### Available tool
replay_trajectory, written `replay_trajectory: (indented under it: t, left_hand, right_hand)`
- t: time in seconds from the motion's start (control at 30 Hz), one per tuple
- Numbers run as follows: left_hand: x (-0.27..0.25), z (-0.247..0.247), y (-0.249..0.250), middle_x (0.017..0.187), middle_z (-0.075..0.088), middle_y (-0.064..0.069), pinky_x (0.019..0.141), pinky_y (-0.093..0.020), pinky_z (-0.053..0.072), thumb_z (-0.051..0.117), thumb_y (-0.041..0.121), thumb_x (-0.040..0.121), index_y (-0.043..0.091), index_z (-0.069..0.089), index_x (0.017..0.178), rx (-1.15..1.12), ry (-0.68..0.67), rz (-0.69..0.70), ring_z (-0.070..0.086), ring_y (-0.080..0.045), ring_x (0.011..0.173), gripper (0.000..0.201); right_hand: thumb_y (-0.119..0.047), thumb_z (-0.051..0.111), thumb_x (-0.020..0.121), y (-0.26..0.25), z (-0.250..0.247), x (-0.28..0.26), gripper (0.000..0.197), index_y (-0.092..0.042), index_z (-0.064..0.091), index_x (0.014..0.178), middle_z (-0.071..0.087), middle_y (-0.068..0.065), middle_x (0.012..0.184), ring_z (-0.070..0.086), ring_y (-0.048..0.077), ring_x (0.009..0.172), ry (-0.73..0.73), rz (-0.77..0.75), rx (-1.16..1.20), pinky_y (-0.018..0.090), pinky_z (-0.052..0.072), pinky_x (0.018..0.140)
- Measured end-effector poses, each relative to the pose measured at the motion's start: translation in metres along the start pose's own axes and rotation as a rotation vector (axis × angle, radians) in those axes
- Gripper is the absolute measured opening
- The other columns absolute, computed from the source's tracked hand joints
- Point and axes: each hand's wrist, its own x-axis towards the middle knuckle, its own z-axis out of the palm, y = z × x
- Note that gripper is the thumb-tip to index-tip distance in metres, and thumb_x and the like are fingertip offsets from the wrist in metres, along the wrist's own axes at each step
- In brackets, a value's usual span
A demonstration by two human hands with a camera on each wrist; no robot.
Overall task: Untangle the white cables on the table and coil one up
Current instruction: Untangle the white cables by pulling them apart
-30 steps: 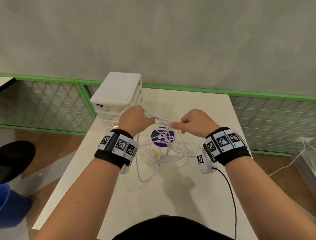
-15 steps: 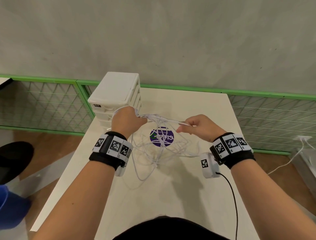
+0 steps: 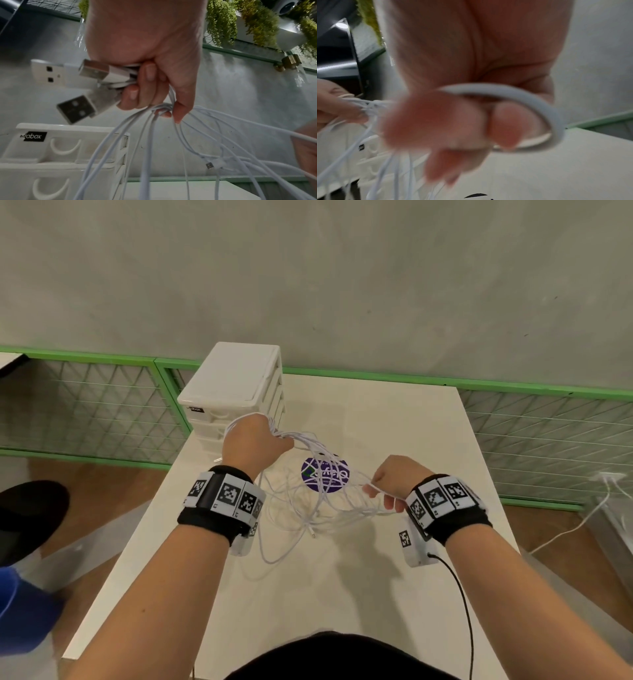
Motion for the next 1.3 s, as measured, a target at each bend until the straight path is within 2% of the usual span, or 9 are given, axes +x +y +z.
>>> replay_trajectory:
  t: [0.2, 0.33, 0.4, 0.47, 0.57, 0.8, 1.0, 1.13, 1.3]
  left_hand:
    - [-0.001, -0.001, -0.019, 0.058, 0.043, -0.002, 0.060, -0.029, 0.033, 0.066, 0.032, 0.081, 0.011, 0.040, 0.058, 0.101, -0.014, -0.064, 0.052, -0.027, 0.067, 0.040]
    - [-0.005, -0.001, -0.021, 0.064, 0.048, -0.005, 0.058, -0.030, 0.033, 0.068, 0.034, 0.081, 0.009, 0.044, 0.064, -0.038, -0.109, -0.100, 0.053, -0.027, 0.070, 0.039]
    - [-0.007, 0.000, -0.013, 0.063, 0.044, -0.005, 0.053, -0.030, 0.029, 0.071, 0.033, 0.081, 0.010, 0.041, 0.062, -0.148, -0.172, -0.078, 0.047, -0.023, 0.062, 0.042]
    - [-0.009, 0.001, -0.003, 0.058, 0.033, -0.002, 0.050, -0.029, 0.023, 0.074, 0.035, 0.080, 0.014, 0.031, 0.059, -0.231, -0.214, -0.044, 0.035, -0.017, 0.053, 0.052]
    - [-0.013, -0.003, 0.009, 0.060, 0.027, -0.001, 0.047, -0.027, 0.022, 0.076, 0.036, 0.079, 0.016, 0.026, 0.061, -0.313, -0.236, -0.034, 0.028, -0.016, 0.052, 0.056]
    - [-0.018, -0.010, 0.019, 0.061, 0.040, 0.000, 0.043, -0.025, 0.031, 0.079, 0.039, 0.076, 0.011, 0.042, 0.071, -0.410, -0.276, -0.022, 0.037, -0.015, 0.049, 0.047]
    - [-0.023, -0.016, 0.023, 0.055, 0.040, 0.002, 0.040, -0.022, 0.030, 0.078, 0.040, 0.076, 0.011, 0.048, 0.068, -0.392, -0.350, 0.043, 0.037, -0.013, 0.046, 0.042]
    - [-0.025, -0.016, 0.026, 0.058, 0.034, 0.000, 0.048, -0.026, 0.028, 0.074, 0.041, 0.080, 0.013, 0.037, 0.063, -0.354, -0.315, 0.084, 0.035, -0.014, 0.050, 0.050]
    - [-0.026, -0.013, 0.028, 0.059, 0.031, 0.001, 0.051, -0.026, 0.023, 0.074, 0.041, 0.080, 0.014, 0.032, 0.059, -0.348, -0.320, 0.133, 0.031, -0.014, 0.051, 0.054]
  right_hand:
    - [-0.018, 0.047, 0.093, 0.022, -0.018, 0.003, 0.026, -0.001, 0.059, 0.077, 0.057, 0.007, 0.043, 0.053, 0.022, 0.035, 0.299, 0.007, 0.767, 0.025, 0.043, 0.044]
    - [-0.022, 0.048, 0.096, 0.034, -0.033, 0.002, 0.027, -0.002, 0.062, 0.084, 0.053, 0.006, 0.050, 0.045, 0.013, 0.029, 0.438, -0.009, 0.841, 0.021, 0.039, 0.035]
    - [-0.023, 0.051, 0.096, 0.030, -0.030, 0.005, 0.028, 0.001, 0.058, 0.109, 0.061, 0.011, 0.067, 0.058, 0.012, 0.042, 0.378, -0.054, 0.908, 0.024, 0.050, 0.047]
    - [-0.028, 0.058, 0.092, 0.025, -0.023, 0.012, 0.061, 0.002, 0.031, 0.139, 0.066, 0.015, 0.098, 0.068, 0.016, 0.071, 0.339, -0.094, 0.946, 0.028, 0.056, 0.068]
    - [-0.034, 0.060, 0.090, 0.016, -0.015, 0.012, 0.091, 0.000, -0.001, 0.147, 0.054, 0.015, 0.129, 0.065, 0.021, 0.098, 0.282, -0.082, 0.844, 0.034, 0.051, 0.088]
    - [-0.029, 0.065, 0.087, -0.016, 0.005, 0.002, 0.038, -0.021, 0.059, 0.123, 0.061, -0.003, 0.116, 0.054, 0.008, 0.103, 0.250, -0.444, 0.397, 0.024, 0.041, 0.091]
    - [-0.017, 0.064, 0.087, -0.015, 0.001, 0.008, 0.012, -0.028, 0.062, 0.091, 0.063, -0.010, 0.093, 0.055, 0.006, 0.094, 0.372, -0.538, 0.452, 0.014, 0.036, 0.079]
    - [-0.010, 0.060, 0.089, -0.016, -0.003, 0.012, 0.019, -0.025, 0.061, 0.100, 0.061, 0.001, 0.084, 0.053, 0.012, 0.082, 0.365, -0.559, 0.472, 0.014, 0.039, 0.072]
    - [-0.009, 0.058, 0.090, -0.017, -0.011, 0.011, 0.021, -0.023, 0.073, 0.094, 0.056, 0.003, 0.088, 0.050, 0.011, 0.076, 0.601, -0.638, 0.386, 0.015, 0.038, 0.074]
